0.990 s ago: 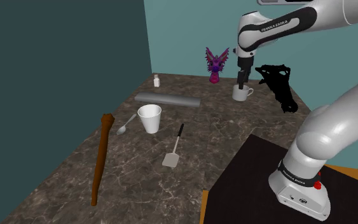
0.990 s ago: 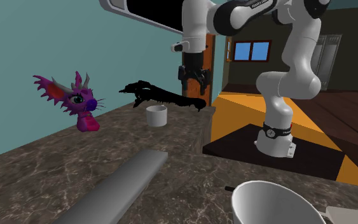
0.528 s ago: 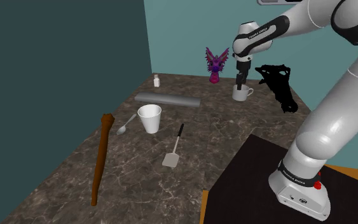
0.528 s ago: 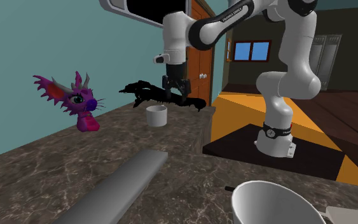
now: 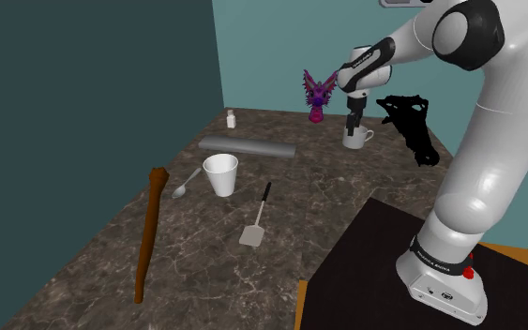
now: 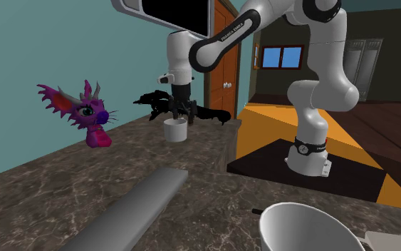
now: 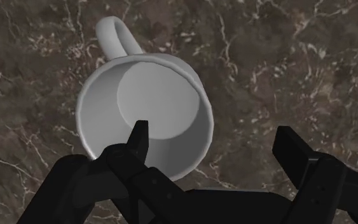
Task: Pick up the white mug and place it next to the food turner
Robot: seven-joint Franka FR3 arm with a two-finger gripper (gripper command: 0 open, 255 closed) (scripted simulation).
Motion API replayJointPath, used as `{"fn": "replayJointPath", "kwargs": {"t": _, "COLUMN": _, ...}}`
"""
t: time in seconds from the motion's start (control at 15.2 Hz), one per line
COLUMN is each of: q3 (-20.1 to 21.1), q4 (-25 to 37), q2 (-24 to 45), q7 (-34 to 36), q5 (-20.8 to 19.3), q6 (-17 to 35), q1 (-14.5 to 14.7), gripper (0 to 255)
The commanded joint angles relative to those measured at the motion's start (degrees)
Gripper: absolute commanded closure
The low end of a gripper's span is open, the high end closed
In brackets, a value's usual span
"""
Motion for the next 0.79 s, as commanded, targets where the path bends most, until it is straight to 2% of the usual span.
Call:
{"fn": "replayJointPath", "kwargs": {"t": 0.0, "q3": 0.0, "q4": -0.6, "q2": 1.0, "q7": -0.5, "q5": 0.6, "q6": 1.5, "q1": -0.2, "gripper": 0}}
{"fn": "replayJointPath", "kwargs": {"t": 0.26, "q3": 0.1, "q4": -1.8, "q2": 2.6, "q7": -1.1, "q5": 1.5, "q6": 4.2, "q1": -0.5, "gripper": 0}}
{"fn": "replayJointPath", "kwargs": {"t": 0.73, "q3": 0.1, "q4": -1.8, "q2": 2.6, "q7": -1.1, "q5": 1.5, "q6": 4.2, "q1": -0.5, "gripper": 0}}
